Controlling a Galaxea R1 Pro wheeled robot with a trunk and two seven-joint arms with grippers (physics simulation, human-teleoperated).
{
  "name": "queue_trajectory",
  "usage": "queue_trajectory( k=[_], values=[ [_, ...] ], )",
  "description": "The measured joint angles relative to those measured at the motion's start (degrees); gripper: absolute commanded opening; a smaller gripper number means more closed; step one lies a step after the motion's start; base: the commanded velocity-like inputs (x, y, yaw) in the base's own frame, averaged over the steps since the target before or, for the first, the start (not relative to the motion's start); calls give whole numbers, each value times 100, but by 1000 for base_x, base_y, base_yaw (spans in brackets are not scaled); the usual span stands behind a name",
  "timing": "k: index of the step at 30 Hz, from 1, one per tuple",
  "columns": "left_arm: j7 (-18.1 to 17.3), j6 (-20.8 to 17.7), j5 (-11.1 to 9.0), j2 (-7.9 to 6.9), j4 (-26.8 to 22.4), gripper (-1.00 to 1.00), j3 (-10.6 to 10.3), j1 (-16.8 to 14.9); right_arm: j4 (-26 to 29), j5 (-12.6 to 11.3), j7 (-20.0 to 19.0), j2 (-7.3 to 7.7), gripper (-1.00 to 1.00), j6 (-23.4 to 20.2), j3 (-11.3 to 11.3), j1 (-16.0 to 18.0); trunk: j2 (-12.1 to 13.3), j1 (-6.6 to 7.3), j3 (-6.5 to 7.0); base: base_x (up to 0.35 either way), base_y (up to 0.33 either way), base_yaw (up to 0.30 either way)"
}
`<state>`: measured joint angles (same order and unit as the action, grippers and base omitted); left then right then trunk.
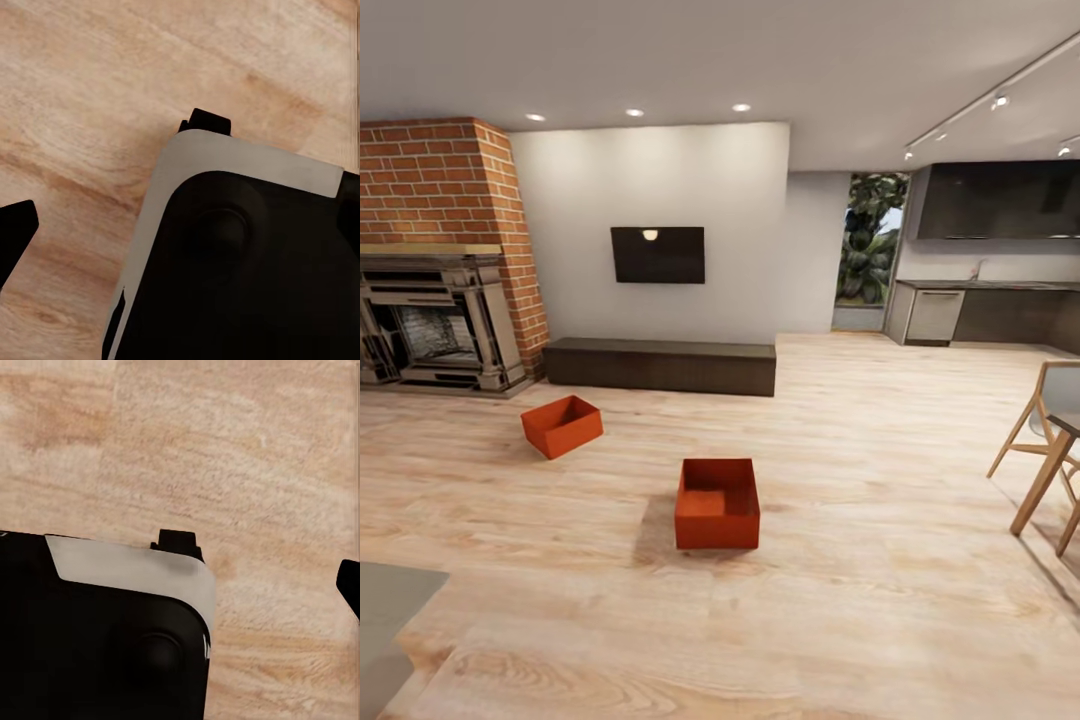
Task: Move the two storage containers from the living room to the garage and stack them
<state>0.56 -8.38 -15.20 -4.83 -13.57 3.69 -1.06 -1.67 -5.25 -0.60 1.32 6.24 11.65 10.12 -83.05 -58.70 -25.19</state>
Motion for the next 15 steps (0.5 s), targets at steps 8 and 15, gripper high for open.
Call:
queue_trajectory(
  k=[8,15],
  values=[
    [0,0,0,1,0,100,0,0,0,0,1,1,100,0,-6,0,0,0,0,330,0,0],
    [4,7,0,4,0,100,0,0,0,0,4,1,100,0,-9,0,0,0,0,330,0,0]
  ],
)
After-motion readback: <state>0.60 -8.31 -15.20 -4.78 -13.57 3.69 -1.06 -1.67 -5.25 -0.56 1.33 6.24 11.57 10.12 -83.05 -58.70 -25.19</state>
